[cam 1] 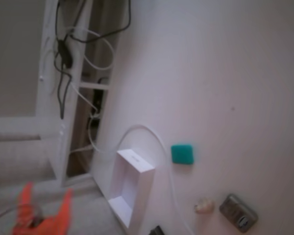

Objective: Grasp the green cube and put it in the bin.

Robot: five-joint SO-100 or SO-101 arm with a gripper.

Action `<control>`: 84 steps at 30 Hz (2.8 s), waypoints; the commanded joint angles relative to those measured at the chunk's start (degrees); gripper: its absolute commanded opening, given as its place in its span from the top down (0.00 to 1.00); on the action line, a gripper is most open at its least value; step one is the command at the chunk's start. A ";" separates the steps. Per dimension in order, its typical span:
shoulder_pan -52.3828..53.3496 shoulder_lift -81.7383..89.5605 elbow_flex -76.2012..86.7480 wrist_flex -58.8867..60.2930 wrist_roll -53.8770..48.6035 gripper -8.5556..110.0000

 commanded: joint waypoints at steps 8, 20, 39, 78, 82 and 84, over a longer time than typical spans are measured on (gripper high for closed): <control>18.37 -9.40 14.24 10.55 3.52 0.62; 29.53 -20.65 18.81 8.70 4.66 0.61; 30.94 -28.48 12.04 3.52 4.57 0.61; 28.83 -34.37 20.13 -0.97 4.83 0.66; 28.83 -34.37 20.30 -0.09 4.83 0.74; 28.83 -34.37 20.30 0.44 4.83 0.77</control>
